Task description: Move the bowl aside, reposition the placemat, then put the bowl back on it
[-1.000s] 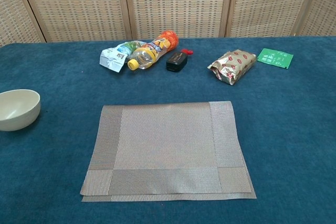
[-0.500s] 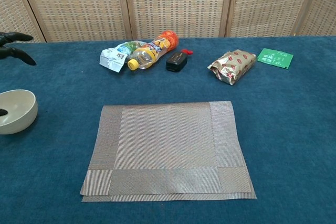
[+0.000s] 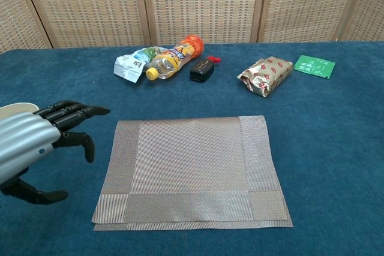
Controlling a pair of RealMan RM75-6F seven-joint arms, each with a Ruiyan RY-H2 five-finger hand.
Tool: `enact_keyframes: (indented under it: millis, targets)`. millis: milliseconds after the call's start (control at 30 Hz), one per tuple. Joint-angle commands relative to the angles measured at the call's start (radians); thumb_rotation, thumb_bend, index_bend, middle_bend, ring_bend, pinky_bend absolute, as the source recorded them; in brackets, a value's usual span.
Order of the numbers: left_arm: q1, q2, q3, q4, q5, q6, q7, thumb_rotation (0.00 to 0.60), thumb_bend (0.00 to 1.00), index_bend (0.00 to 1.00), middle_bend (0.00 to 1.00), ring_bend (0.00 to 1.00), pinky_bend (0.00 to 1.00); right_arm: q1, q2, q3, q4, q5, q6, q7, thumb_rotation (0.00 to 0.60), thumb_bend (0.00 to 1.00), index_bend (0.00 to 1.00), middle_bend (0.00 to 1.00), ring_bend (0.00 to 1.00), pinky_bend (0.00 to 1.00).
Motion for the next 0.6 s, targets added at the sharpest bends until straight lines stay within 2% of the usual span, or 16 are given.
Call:
enact_keyframes:
  millis: [33,600]
  targets:
    - [0.003,-0.027,0.013,0.013,0.006,-0.014,0.019,0.6,0.19,0.42,0.0,0.0,0.0,0.0,0.001,0.001,0.0,0.001,0.0,0.003,0.6,0.02,0.0,0.0,0.0,0.0]
    - [0.012,-0.091,0.036,0.08,0.008,-0.045,0.045,0.6,0.19,0.44,0.0,0.0,0.0,-0.002,0.005,0.002,-0.001,-0.001,0.005,0.012,0.6,0.02,0.0,0.0,0.0,0.0]
